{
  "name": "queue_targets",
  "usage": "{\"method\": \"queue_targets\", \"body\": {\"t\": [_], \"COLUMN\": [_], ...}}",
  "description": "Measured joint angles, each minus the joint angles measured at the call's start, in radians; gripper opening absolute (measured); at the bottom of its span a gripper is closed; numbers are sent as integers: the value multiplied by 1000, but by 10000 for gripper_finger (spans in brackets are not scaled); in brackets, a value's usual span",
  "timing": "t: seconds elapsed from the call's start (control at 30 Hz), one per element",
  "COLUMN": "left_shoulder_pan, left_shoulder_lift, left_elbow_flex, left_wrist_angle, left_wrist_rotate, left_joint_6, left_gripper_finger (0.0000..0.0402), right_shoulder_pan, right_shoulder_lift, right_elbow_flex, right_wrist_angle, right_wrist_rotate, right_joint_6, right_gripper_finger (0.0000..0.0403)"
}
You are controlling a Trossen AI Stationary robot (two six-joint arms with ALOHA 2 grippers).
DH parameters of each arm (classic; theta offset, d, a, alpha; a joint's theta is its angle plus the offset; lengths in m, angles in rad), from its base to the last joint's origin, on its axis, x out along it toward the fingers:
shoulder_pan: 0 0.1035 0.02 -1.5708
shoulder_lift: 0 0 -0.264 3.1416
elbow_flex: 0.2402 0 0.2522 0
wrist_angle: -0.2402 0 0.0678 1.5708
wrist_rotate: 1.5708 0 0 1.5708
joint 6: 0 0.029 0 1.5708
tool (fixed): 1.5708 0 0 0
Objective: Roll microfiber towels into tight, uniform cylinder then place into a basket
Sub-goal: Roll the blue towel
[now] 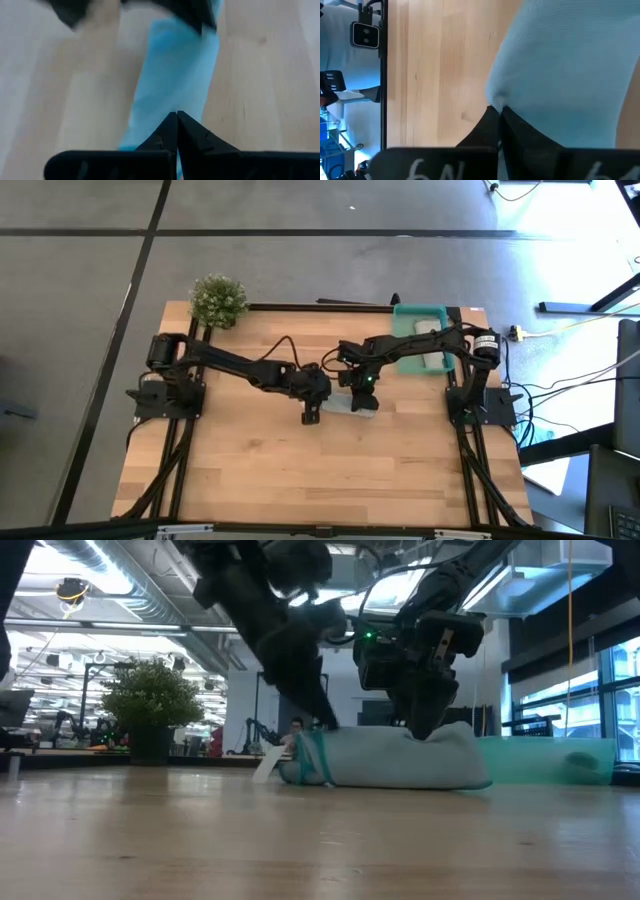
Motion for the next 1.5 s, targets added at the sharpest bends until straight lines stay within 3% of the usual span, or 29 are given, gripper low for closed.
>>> {"method": "queue_targets", "body": {"t": [0.27, 0.73, 0.93, 1.13, 1.5], "left_shoulder_pan": [36, -1, -27, -38, -38], "left_shoulder_lift": [-57, 109, 159, 173, 176], "left_elbow_flex": [1, 1, 6, 6, 4], "left_wrist_angle": [10, 4, 22, 23, 24], "left_wrist_rotate": [-9, 33, 29, 19, 25], "left_joint_6": [46, 116, 176, 247, 346], "left_gripper_finger": [0, 0, 0, 0, 0], "right_shoulder_pan": [0, -6, -46, -95, -131], "right_shoulder_lift": [0, 2, 2, 2, 133], "right_elbow_flex": [0, 1, 1, 1, 1], "right_wrist_angle": [-2, -7, -2, 1, 2], "right_wrist_rotate": [34, 37, -65, -74, -83], "right_joint_6": [0, 18, 67, 156, 162], "right_gripper_finger": [6, 5, 4, 11, 7]}}
